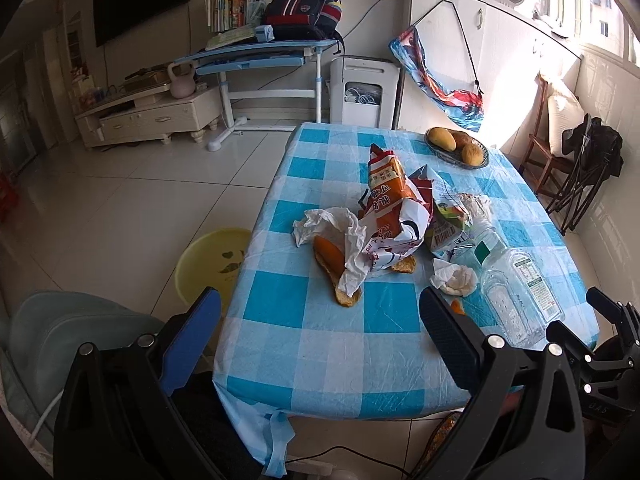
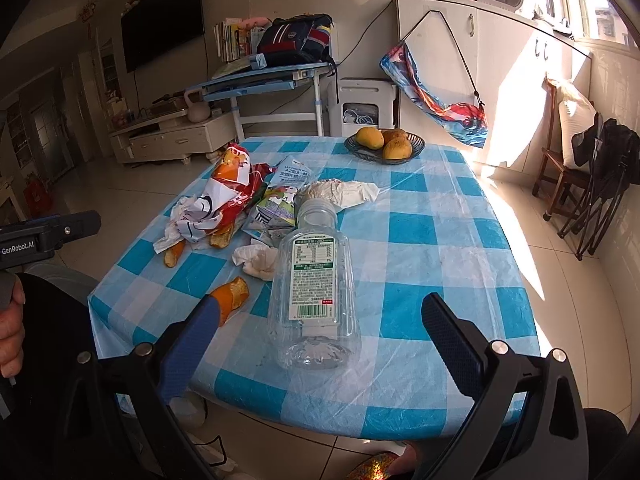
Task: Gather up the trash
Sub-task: 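Grasp the white tissue with the left tool while the right tool reaches the clear bottle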
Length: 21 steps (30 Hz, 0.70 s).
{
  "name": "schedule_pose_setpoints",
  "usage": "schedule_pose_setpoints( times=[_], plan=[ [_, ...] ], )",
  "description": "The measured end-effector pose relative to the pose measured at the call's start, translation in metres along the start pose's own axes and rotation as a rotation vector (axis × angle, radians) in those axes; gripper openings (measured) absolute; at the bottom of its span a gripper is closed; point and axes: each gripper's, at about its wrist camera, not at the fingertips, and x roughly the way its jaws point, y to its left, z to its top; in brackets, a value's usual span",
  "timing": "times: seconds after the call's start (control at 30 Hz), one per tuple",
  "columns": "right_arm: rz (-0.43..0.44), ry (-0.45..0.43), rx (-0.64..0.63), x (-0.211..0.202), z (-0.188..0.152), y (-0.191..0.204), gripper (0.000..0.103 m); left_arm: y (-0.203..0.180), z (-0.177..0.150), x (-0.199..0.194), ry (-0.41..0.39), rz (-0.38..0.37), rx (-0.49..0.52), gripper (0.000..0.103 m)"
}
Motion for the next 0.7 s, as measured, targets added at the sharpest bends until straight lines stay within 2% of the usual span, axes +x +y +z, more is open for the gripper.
schedule_pose_setpoints(
  times=[0.17,0.3,0.4,0.5,0.57,0.7],
  plan=[
    [-0.006,0.011,0.022,0.007,0.001,-0.003,0.097,-0.025,0.013,0.014,-0.018,-0.046,0.075,0.096],
    [-0.011,0.027,0.033,0.012,0.000,-0.006,0.097,-0.036,0.021,0.025,-0.016,-0.047,0.114,0.096],
    [-0.012,0.041,0.032,0.016,-0.002,-0.007,0.097,-0.029,0.019,0.035,0.009,-0.065,0.089,0.096],
    [-0.004,0.055,0.040,0.020,-0.003,-0.007,0.095,-0.018,0.015,0.048,0.036,-0.048,0.069,0.096],
    [0.000,0.059,0.049,0.022,-0.003,-0.009,0.090,-0.006,0.019,0.056,0.048,-0.035,0.020,0.096],
    [0.004,0.071,0.061,0.027,-0.003,-0.011,0.081,0.018,0.034,0.072,0.067,-0.061,-0.116,0.096]
  ],
)
